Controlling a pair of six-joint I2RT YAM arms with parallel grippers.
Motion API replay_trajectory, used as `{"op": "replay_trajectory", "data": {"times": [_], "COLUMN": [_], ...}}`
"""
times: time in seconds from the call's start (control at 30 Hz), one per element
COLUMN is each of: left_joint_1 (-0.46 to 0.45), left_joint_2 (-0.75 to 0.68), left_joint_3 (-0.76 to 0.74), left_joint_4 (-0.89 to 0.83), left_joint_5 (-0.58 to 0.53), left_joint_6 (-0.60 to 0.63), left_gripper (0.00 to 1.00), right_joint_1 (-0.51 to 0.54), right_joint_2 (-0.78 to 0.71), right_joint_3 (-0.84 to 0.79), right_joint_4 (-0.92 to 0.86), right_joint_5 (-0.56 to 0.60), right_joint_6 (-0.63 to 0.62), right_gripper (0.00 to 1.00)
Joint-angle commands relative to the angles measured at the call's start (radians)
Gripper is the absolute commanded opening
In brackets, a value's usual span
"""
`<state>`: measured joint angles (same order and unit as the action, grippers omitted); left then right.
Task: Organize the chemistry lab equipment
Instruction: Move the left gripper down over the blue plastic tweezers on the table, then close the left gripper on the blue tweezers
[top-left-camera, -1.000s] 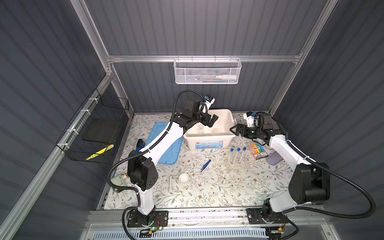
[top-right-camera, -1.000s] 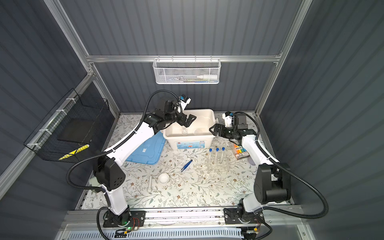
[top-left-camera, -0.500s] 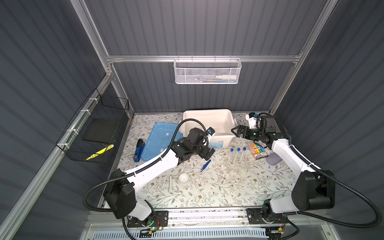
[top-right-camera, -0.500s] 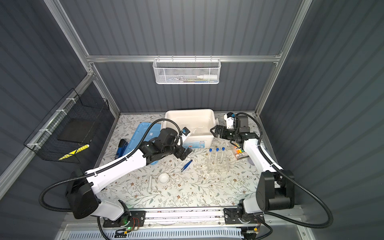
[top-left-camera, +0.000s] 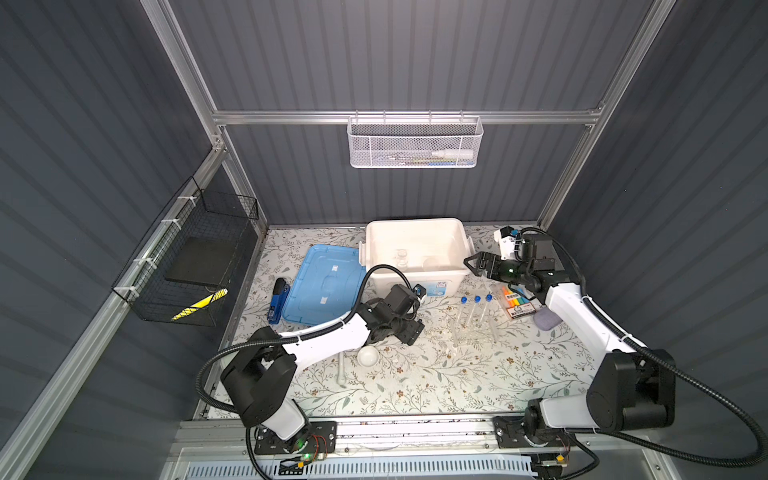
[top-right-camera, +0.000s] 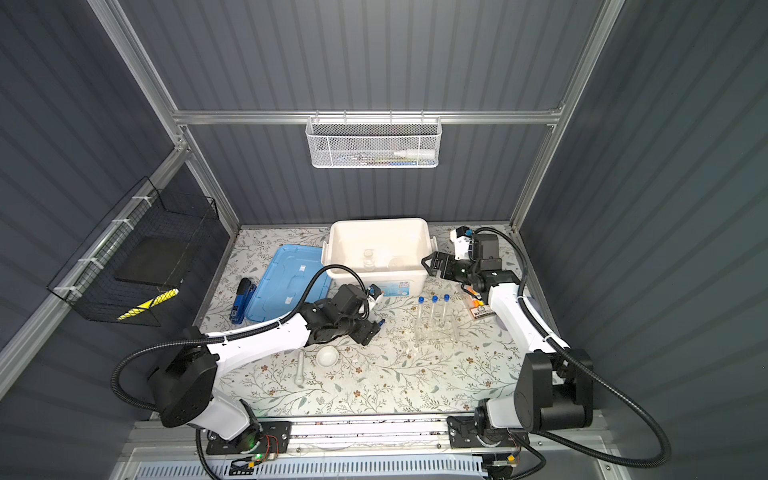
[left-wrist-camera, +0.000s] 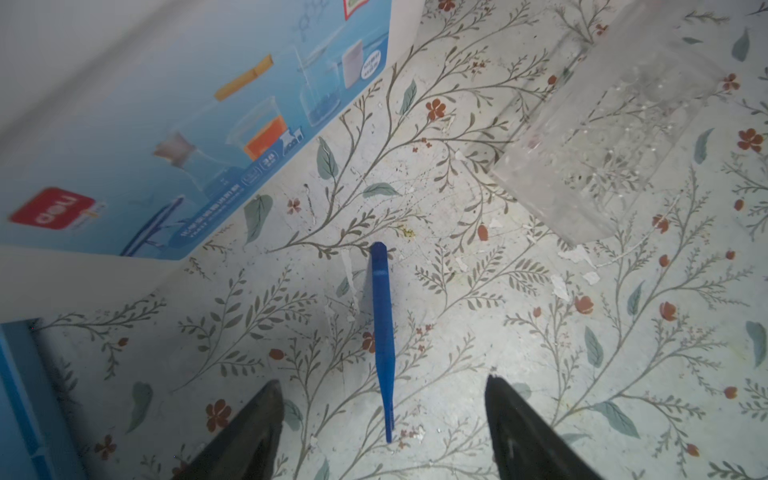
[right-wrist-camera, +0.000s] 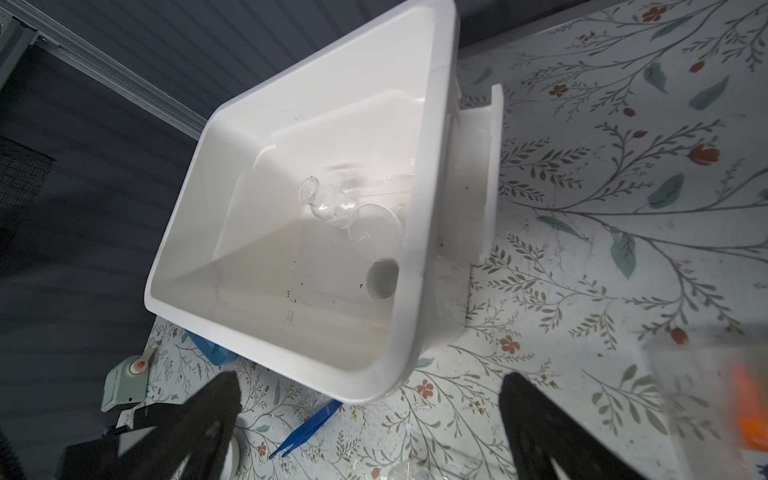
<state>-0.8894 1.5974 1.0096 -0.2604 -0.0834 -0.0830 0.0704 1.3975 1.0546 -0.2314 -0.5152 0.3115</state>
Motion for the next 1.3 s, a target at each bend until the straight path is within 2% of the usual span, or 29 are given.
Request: {"op": "replay_trajectory", "data": {"times": [0.0, 0.23, 0.93, 1.2, 1.27], "left_joint_1": [0.000, 0.000, 0.000, 0.000, 0.000], "left_joint_2": [0.053, 0.144, 0.252, 0.255, 0.249], "left_joint_3": [0.016, 0.053, 0.088, 0.083, 0.074], "left_joint_4": [0.004, -0.017, -0.008, -0.009, -0.008], "left_joint_5": [0.011, 0.024, 0.032, 0.049, 0.050], "left_joint_6": [-0.016, -0.014, -0.010, -0.011, -0.011], "left_gripper": [0.72, 0.60, 0.43, 0.23, 0.20], "right_joint_1": [-0.006, -0.008, -0.021, -0.025, -0.027], "right_joint_2": [-0.017, -0.018, -0.010, -0.009, -0.009], "right_joint_3": [-0.015, -0.016, -0.025, -0.025, -0.025], "right_joint_4": [0.008, -0.003, -0.001, 0.000, 0.000], "right_joint_5": [0.007, 0.014, 0.009, 0.007, 0.009], "right_joint_6": [0.008, 0.005, 0.006, 0.006, 0.007], "right_gripper": [0.99, 0.99, 0.99, 0.99, 0.99]}}
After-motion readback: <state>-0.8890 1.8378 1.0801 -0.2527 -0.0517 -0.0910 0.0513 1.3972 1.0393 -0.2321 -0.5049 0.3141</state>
